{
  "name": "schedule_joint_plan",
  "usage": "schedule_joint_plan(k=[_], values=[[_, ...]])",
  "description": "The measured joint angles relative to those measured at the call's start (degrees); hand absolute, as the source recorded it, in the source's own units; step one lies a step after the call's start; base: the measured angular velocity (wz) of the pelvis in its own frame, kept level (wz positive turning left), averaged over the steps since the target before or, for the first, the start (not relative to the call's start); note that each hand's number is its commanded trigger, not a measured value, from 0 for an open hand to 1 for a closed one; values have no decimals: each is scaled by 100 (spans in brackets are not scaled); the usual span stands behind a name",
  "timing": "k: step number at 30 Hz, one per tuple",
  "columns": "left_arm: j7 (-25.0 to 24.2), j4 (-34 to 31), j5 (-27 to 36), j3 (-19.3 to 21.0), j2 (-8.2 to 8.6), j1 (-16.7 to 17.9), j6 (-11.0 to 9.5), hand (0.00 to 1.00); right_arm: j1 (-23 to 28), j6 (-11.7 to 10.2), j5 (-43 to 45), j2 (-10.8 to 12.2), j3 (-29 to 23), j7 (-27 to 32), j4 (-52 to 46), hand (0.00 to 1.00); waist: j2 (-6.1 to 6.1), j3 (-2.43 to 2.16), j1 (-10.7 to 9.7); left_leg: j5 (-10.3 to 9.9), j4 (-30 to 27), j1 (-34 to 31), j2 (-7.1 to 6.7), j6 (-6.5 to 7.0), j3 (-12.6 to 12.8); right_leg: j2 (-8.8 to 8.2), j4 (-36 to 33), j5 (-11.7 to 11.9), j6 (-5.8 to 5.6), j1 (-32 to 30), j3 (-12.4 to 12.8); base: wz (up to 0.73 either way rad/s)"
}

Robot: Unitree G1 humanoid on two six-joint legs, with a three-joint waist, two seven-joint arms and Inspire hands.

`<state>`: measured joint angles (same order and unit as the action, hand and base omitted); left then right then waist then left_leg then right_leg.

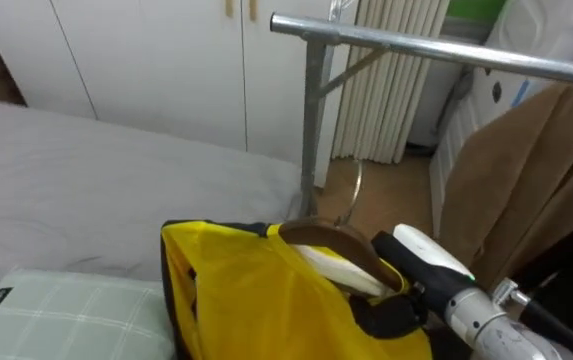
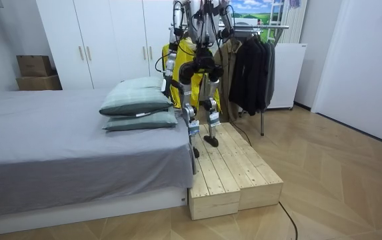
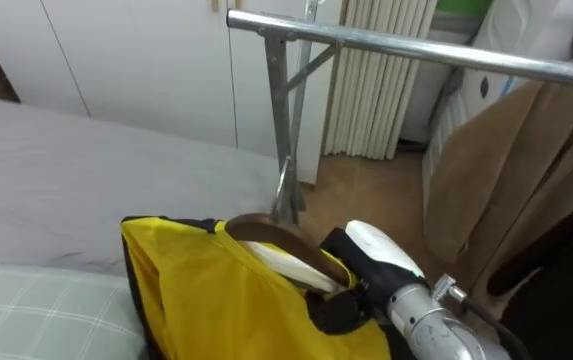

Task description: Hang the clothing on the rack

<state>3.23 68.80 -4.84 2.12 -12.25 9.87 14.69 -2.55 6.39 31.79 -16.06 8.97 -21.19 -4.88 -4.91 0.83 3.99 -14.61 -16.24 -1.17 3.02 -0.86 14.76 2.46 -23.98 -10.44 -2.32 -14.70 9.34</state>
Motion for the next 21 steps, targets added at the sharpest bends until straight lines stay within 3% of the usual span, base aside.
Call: schedule_joint_plan(k=[1,2,4,12,18,21], values=[[53,28,-6,207,26,2,2,0,-6,-1,-88,1,-1,-29,-2,100,48,0,35,38,98,17,21,4,-251,144,389,261,134,151,71,-51],[130,35,-4,373,20,7,19,0,-4,0,-200,-21,-5,-79,-1,100,47,-1,55,79,196,61,65,-26,-308,232,642,497,356,247,126,-47],[244,38,21,397,21,7,36,0,0,7,-208,-47,-9,-107,12,100,43,-3,68,98,253,103,124,-60,-213,278,783,642,467,280,99,-28],[558,92,28,458,86,5,31,0,6,1,-699,-32,-125,-202,27,100,42,-2,66,107,352,179,157,-102,-196,358,928,709,488,373,82,-2],[630,83,27,743,139,4,20,0,7,3,-700,-48,-365,-428,26,100,35,-6,72,108,361,179,167,-104,-226,355,948,720,502,405,33,2],[636,59,29,778,139,5,20,0,0,12,-881,-233,-403,-540,55,100,14,-12,96,108,364,194,169,-104,-248,349,978,720,502,445,8,4]])
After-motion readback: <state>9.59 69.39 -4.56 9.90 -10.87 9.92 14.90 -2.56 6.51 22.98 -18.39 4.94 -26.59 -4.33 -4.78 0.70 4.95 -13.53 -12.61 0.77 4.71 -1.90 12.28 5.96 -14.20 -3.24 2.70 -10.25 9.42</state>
